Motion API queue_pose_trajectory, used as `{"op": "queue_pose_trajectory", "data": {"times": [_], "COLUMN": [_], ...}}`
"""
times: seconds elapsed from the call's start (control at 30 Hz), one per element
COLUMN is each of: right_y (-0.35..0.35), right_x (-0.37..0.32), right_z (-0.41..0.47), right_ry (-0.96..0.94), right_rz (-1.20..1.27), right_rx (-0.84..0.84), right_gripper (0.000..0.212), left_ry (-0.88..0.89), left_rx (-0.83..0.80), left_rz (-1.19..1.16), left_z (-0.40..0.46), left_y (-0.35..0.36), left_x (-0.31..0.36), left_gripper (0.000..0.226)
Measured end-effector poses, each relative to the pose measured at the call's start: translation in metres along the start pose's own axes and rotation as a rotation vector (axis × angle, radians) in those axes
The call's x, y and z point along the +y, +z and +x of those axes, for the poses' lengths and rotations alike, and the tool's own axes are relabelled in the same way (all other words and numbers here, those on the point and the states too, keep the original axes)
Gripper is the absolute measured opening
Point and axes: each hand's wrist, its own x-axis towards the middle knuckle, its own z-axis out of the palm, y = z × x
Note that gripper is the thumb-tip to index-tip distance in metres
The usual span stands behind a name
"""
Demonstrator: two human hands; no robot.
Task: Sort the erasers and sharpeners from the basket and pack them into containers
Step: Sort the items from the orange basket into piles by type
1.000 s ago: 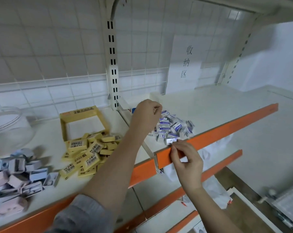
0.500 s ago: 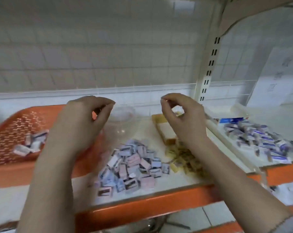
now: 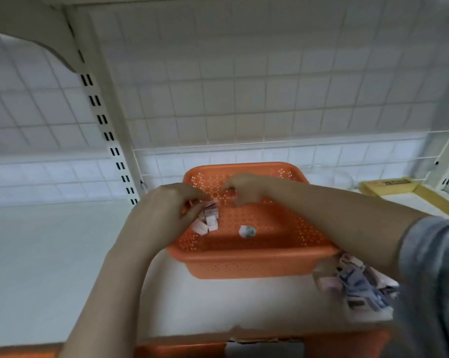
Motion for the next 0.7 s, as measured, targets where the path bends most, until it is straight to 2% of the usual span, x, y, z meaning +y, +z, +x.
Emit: {"op": "queue_pose_trajectory", "data": {"times": [0.07, 0.13, 0.4, 0.53, 0.7], "right_y": [0.009, 0.018, 0.036, 0.009, -0.024], "right_x": [-0.005, -0.009, -0.008, -0.002, 0.010], "right_z": [0.013, 0.022, 0.026, 0.012, -0.043], "right_ry": [-0.036, -0.033, 0.036, 0.140, 0.291], "right_rz": [-0.018, 0.055, 0.150, 0.002, 0.006], "right_rx": [-0.061, -0.051, 0.042, 0.070, 0.205], "right_gripper": [0.049, 0.051, 0.037, 0.037, 0.032], "left_ry": [-0.018, -0.052, -0.110, -0.087, 0.002], "left_rx": [-0.005, -0.008, -0.031, -0.172, -0.404], "left_rz": [-0.025, -0.050, -0.034, 0.046, 0.235], "left_z": [-0.005, -0.009, -0.009, 0.017, 0.081], "left_y": [0.001, 0.001, -0.003, -0.006, 0.022], "left_x": [-0.007, -0.012, -0.024, -0.020, -0.014], "left_gripper": [0.015, 0.016, 0.018, 0.021, 0.022]}}
